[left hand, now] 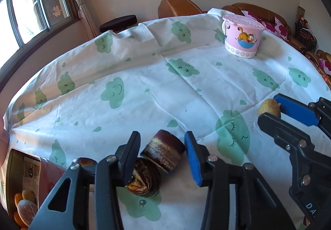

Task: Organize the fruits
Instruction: 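Grasp the brown striped jar with the left gripper while the right lifts the kiwi, then hold the jar in the left gripper and the kiwi in the right above the table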

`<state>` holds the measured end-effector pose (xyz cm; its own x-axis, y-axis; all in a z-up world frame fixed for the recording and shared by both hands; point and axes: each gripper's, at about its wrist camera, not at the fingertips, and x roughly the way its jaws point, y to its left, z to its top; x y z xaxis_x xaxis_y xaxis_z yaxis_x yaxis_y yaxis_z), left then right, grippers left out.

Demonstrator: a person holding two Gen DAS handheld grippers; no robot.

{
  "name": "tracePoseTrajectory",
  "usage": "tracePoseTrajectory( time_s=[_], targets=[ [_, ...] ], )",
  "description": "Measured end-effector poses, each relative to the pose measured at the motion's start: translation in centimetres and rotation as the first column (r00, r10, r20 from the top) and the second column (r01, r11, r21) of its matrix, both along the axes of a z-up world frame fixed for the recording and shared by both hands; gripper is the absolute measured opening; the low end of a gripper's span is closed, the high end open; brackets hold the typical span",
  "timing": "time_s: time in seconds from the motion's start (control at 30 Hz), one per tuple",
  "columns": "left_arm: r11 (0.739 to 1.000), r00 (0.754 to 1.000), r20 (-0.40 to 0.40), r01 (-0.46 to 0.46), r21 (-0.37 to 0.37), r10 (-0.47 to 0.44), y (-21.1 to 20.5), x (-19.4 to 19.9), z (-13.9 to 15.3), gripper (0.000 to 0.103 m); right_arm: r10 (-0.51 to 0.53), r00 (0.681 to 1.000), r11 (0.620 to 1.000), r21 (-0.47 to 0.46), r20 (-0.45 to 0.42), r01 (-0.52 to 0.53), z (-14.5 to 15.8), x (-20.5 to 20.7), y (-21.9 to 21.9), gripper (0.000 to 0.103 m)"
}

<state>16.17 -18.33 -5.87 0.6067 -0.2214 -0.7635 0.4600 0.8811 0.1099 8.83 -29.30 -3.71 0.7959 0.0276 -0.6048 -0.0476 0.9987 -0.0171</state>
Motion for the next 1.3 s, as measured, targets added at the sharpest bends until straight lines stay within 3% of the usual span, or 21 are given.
tracePoseTrajectory(
  time_s=[0.27, 0.7, 1.3],
  targets=[
    [1.0, 0.999, 0.044, -0.002, -0.006, 0.002, 0.1, -0.8, 0.0, 0.044, 0.006, 1.0, 1.0, 0.004, -0.004, -0.006, -0.1, 0.1, -0.1, 0.031],
    [1.0, 0.974, 0.223, -0.031, -0.001, 0.03, 0.2, -3.3, 2.1, 0.044, 0.02, 0.999, 1.0, 0.003, 0.032, -0.02, 0.3, -0.6, 0.2, 0.031],
    [0.999, 0.953, 0.299, -0.038, -0.038, 0.047, 0.7, -4.8, 3.0, 0.044, 0.023, 0.995, 1.0, 0.0, 0.093, -0.023, 0.8, -1.5, 0.2, 0.031]
  ],
)
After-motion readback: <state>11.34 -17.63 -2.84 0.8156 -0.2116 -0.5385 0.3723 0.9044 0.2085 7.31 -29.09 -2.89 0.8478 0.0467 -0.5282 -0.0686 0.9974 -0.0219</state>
